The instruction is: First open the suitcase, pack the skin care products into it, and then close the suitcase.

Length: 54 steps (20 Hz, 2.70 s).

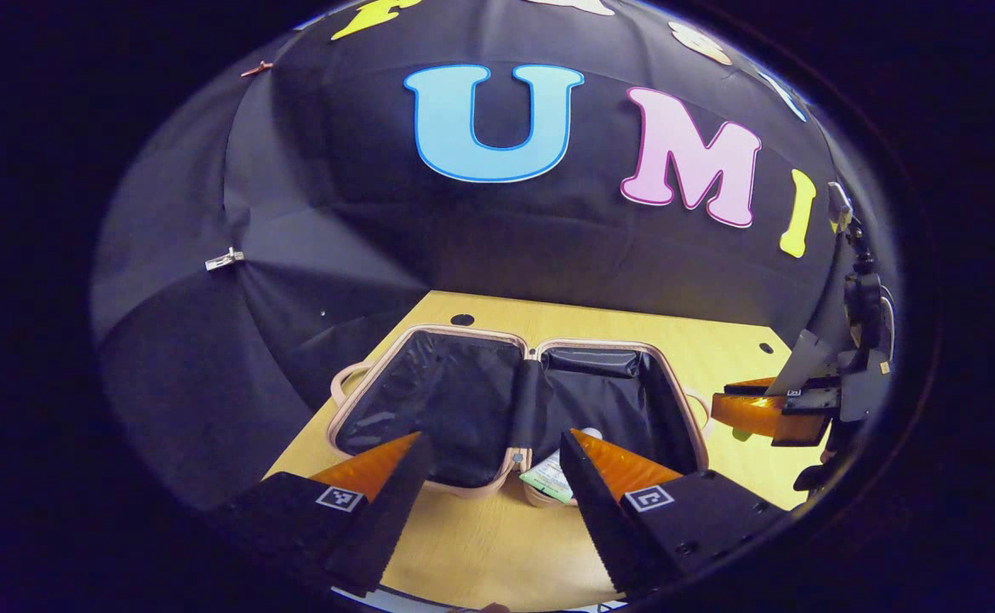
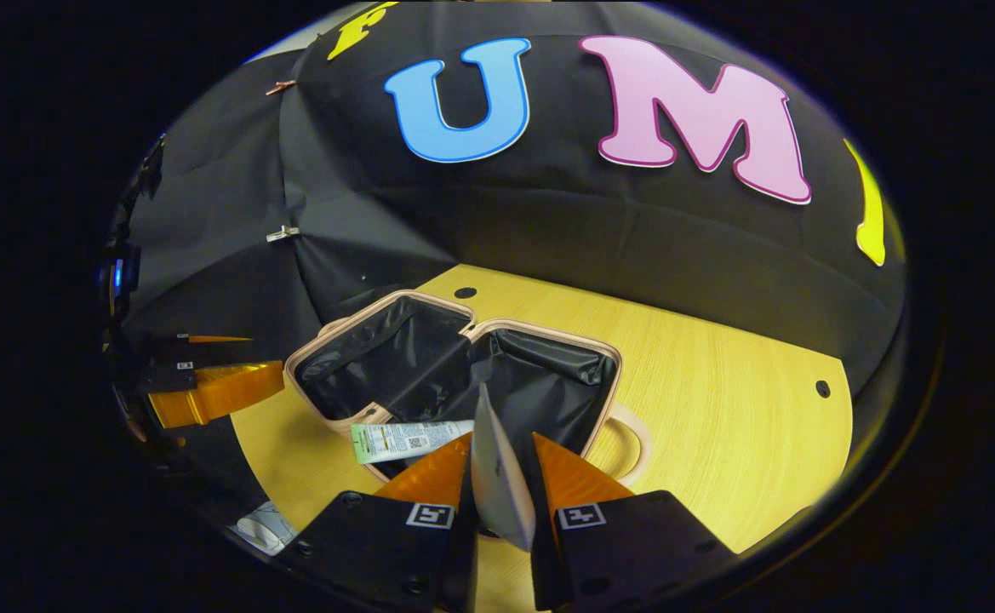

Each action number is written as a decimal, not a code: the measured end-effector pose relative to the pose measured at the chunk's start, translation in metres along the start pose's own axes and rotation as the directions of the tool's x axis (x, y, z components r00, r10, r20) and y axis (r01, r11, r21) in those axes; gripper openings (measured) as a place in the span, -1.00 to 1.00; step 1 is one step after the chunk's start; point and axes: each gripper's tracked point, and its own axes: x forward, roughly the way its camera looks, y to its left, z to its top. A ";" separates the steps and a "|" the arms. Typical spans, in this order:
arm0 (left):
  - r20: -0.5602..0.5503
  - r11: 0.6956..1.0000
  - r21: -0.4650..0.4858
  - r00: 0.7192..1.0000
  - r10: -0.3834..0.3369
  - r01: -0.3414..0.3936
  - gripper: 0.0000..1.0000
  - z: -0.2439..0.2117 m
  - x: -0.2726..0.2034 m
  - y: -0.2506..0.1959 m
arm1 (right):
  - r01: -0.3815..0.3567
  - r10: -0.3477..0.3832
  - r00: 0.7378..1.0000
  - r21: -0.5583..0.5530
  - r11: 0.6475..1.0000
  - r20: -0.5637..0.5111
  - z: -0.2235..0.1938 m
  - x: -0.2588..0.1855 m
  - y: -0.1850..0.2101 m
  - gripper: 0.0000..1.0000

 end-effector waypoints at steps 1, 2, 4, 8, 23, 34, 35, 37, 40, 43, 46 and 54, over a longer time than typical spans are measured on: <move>-0.003 1.000 -0.005 1.000 0.004 -0.004 0.91 -0.004 0.000 0.002 | -0.002 0.002 1.000 -0.006 1.000 0.000 0.000 0.000 0.001 -0.42; -0.007 1.000 -0.008 1.000 0.006 -0.006 0.91 -0.007 -0.001 0.003 | -0.003 0.003 1.000 -0.010 1.000 0.001 -0.001 -0.001 0.001 -0.42; -0.010 1.000 -0.014 1.000 0.011 -0.011 0.92 -0.009 -0.002 0.004 | -0.001 0.001 1.000 -0.003 1.000 0.003 0.000 0.001 0.001 -0.42; -0.014 1.000 -0.024 1.000 0.005 -0.005 0.92 -0.014 -0.008 -0.003 | 0.010 -0.006 0.997 0.055 0.998 -0.078 -0.015 0.039 0.001 -0.43; -0.039 0.998 -0.053 0.999 0.026 -0.028 0.92 -0.026 -0.014 -0.003 | 0.087 -0.028 0.941 0.163 0.983 -0.337 -0.065 0.135 0.001 -0.43; -0.054 0.997 -0.072 0.998 0.024 -0.028 0.91 -0.042 -0.015 -0.004 | 0.136 -0.081 0.948 0.160 0.978 -0.308 -0.049 0.121 -0.006 0.28; -0.051 0.997 -0.077 0.998 0.027 -0.031 0.91 -0.042 -0.017 -0.002 | 0.131 -0.079 0.951 0.158 0.979 -0.300 -0.045 0.116 -0.006 0.08; -0.038 0.995 -0.084 0.998 0.051 -0.054 0.92 -0.040 -0.018 0.006 | 0.119 -0.073 0.958 0.153 0.981 -0.278 -0.036 0.102 -0.005 0.67; 0.000 0.987 -0.120 0.994 0.112 -0.111 0.91 -0.029 -0.018 0.036 | 0.098 -0.070 0.979 0.139 0.985 -0.194 -0.013 0.081 -0.007 0.82; 0.015 0.975 -0.147 0.985 0.169 -0.166 0.91 -0.015 -0.006 0.084 | 0.092 -0.078 0.991 0.128 0.988 -0.107 0.010 0.053 -0.013 0.95; 0.007 0.958 -0.220 0.982 0.188 -0.182 0.90 0.000 0.020 0.134 | 0.103 -0.099 0.994 0.131 0.986 -0.041 0.027 0.024 -0.024 0.95; -0.106 0.892 -0.417 0.984 0.140 -0.172 0.87 0.007 0.149 0.241 | 0.233 -0.236 0.967 0.040 0.972 0.099 0.038 -0.031 -0.070 0.95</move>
